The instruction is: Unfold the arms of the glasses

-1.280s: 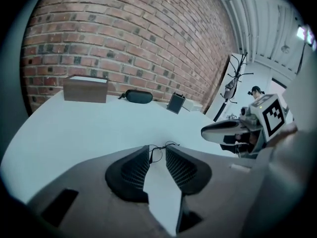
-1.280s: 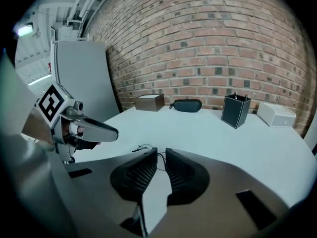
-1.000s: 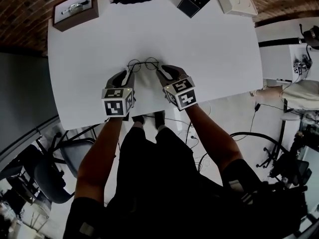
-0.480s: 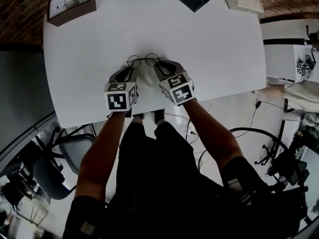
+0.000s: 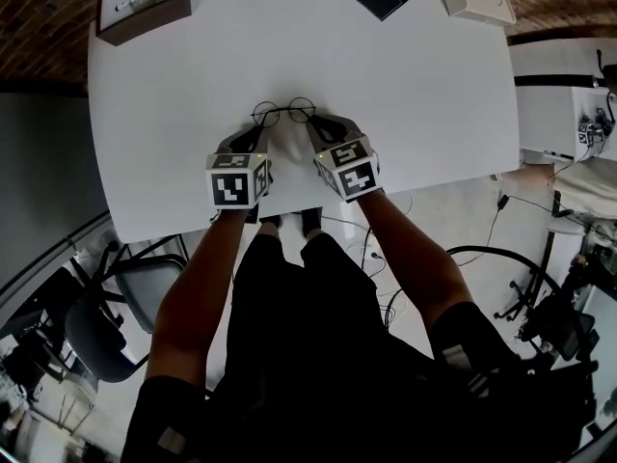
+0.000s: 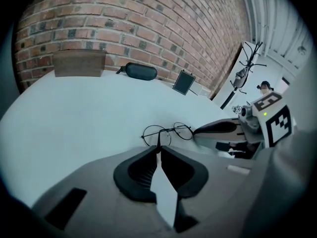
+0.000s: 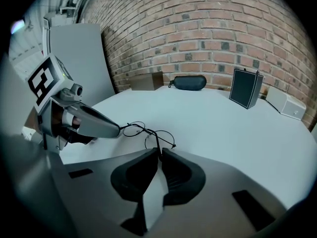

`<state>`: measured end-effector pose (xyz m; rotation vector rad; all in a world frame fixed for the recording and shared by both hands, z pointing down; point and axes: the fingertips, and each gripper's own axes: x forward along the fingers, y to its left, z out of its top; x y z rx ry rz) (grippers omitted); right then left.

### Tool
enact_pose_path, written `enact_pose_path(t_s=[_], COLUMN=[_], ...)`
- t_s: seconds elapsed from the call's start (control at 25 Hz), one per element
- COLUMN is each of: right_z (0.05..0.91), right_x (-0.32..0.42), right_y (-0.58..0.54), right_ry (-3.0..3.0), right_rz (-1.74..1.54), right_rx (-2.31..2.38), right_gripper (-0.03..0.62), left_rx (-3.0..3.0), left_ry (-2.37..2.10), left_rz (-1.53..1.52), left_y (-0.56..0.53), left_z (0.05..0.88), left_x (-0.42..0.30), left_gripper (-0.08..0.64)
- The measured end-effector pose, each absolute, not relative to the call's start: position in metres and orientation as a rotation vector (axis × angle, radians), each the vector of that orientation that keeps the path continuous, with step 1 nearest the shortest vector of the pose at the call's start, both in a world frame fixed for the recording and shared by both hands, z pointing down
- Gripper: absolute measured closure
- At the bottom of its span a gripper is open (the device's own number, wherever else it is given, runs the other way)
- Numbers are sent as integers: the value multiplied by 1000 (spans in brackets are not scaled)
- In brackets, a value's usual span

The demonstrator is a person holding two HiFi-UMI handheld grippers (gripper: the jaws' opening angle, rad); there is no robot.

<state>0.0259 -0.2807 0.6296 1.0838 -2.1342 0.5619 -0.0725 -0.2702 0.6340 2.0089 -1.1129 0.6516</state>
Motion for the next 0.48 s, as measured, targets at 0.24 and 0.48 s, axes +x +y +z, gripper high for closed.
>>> enact_pose_path(t_s=[0.24,0.48], right_z=[610,586], right_x=[19,8], right_y=[-277,-266], right_ry=[-2202,-2282], right_rz=[543,505], right_rx=[1086,1064], right_gripper=[563,563], left_rx=[2075,2143], left_ry=[-1111,-1101], left_rz=[653,619], left_y=[-263,-254], left_z=[623,603], left_x=[-70,-66], left_gripper=[525,526])
